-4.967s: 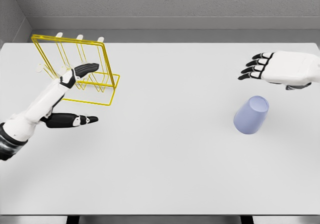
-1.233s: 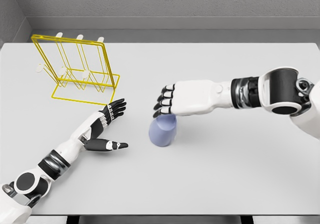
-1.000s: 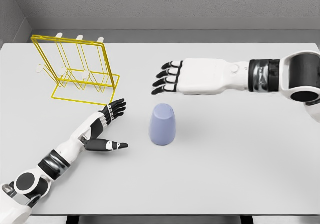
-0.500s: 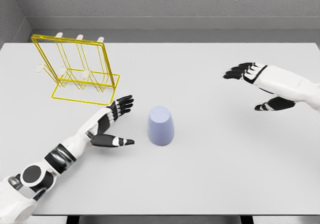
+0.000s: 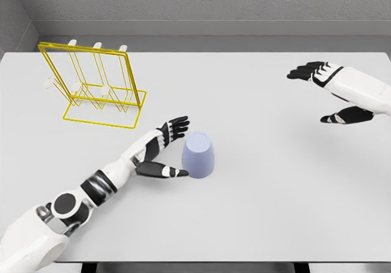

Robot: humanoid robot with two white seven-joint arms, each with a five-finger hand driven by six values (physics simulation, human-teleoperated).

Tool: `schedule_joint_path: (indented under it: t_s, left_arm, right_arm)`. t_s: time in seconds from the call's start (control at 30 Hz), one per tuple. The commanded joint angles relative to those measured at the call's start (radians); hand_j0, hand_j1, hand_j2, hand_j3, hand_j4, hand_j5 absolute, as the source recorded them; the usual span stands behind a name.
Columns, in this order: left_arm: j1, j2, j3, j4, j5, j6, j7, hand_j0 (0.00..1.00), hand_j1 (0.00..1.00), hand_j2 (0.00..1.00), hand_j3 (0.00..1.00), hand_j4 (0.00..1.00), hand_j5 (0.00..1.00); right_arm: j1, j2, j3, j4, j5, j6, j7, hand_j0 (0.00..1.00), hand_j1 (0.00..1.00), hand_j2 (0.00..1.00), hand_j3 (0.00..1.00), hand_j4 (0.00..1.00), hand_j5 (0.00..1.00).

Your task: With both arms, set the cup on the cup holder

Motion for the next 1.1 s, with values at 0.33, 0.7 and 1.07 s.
schedule_joint_path:
  t_s: [0.33,0.7,1.07]
  left_arm:
    - [-0.022,-0.078,-0.016,0.009,-0.004,0.067,0.0,1.0,1.0,1.0,1.0,1.0,1.0]
    - [-0.017,-0.09,-0.021,0.031,-0.019,0.067,0.0,1.0,1.0,1.0,1.0,1.0,1.0]
    - [-0.014,-0.108,-0.023,0.046,-0.035,0.068,0.0,0.85,0.85,0.85,0.85,0.85,0.85]
  right_arm:
    - [0.0,0.007,-0.001,-0.002,-0.007,0.003,-0.001,1.0,1.0,1.0,1.0,1.0,1.0]
    - [0.0,0.013,-0.001,0.0,-0.007,0.003,-0.001,1.0,1.0,1.0,1.0,1.0,1.0]
    - [0.0,0.017,-0.001,-0.003,-0.009,0.003,-0.001,1.0,1.0,1.0,1.0,1.0,1.0]
